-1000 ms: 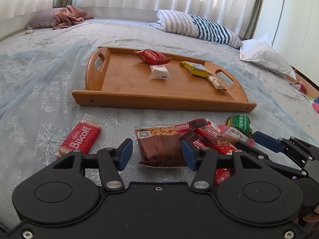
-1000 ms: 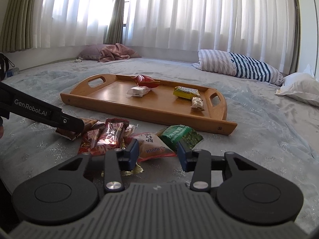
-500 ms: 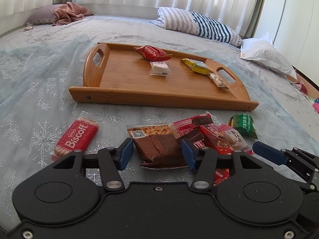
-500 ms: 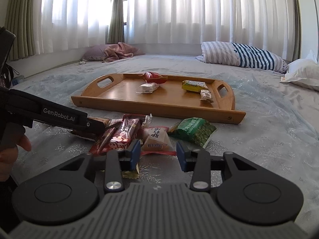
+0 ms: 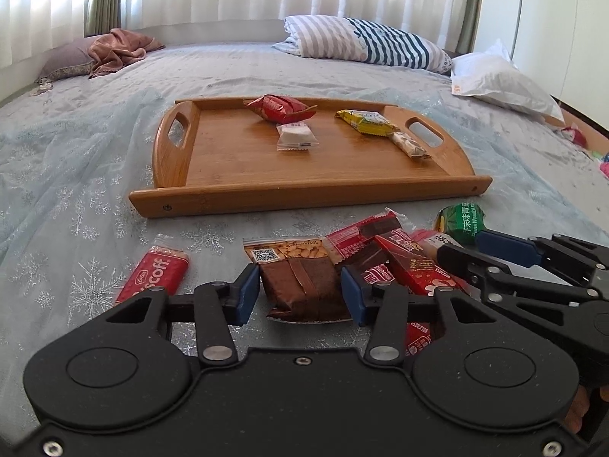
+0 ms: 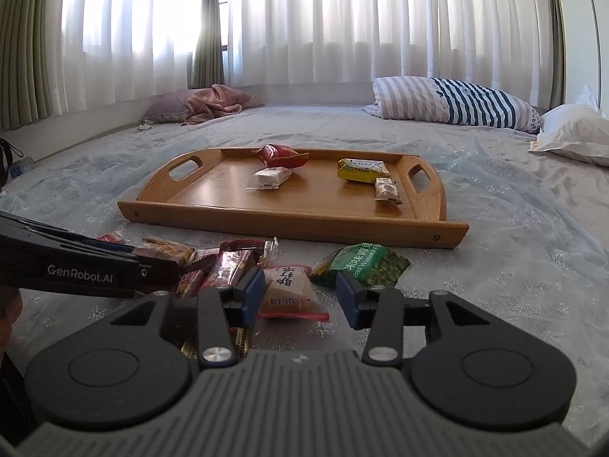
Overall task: Organize snacks
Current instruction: 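Close the left gripper on the brown almond pack while the right gripper grasps the red-white pack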
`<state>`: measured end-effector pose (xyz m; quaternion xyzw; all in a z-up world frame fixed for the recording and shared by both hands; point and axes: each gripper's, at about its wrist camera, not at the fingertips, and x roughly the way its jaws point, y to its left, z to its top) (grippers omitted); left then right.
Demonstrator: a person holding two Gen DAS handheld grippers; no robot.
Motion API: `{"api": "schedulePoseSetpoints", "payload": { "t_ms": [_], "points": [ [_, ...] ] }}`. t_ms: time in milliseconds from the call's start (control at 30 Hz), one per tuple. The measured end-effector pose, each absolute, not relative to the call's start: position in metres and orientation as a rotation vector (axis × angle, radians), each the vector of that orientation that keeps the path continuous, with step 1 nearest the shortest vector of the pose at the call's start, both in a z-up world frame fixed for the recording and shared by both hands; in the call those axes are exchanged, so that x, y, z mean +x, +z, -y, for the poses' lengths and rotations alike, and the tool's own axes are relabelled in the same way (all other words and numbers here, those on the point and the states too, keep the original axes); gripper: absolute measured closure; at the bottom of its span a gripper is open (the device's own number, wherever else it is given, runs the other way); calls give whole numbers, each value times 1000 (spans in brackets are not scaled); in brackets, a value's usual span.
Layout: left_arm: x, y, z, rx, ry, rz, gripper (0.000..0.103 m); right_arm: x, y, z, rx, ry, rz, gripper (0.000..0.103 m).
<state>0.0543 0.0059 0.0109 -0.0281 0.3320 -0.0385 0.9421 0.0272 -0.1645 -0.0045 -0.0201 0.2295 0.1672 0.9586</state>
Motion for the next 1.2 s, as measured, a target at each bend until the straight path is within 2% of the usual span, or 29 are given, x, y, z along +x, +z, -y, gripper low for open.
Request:
{"api": "schedulePoseSetpoints", "payload": {
  "t_ms": [67, 267, 600, 800, 900, 933, 1033, 1133, 1200],
  "points": [
    [55, 12, -5, -46, -73, -680, 59, 31, -5, 161, -52, 333, -475, 43],
    [54, 12, -3, -28, -69, -679, 61, 35, -7, 153, -66, 343, -492, 59],
    [60, 12, -11, -78, -93, -694, 66, 48, -11, 146, -93, 342, -536, 60],
    [59, 13, -13, -104, -90, -692, 67, 47, -13, 147, -71, 327, -532, 68],
    [56, 19, -14, -116, -97, -679, 77, 42, -10, 150, -40, 315, -514, 69],
    [55, 20, -14, -117, -93, -674, 83, 40, -8, 152, -32, 310, -504, 69],
    [55, 24, -16, -120, -92, -667, 89, 33, -1, 157, -17, 279, -464, 69],
    [56, 23, -16, -113, -89, -667, 88, 30, 7, 162, -4, 267, -434, 69],
    [56, 20, -13, -99, -75, -679, 81, 30, 10, 164, -2, 257, -424, 69]
  ]
}}
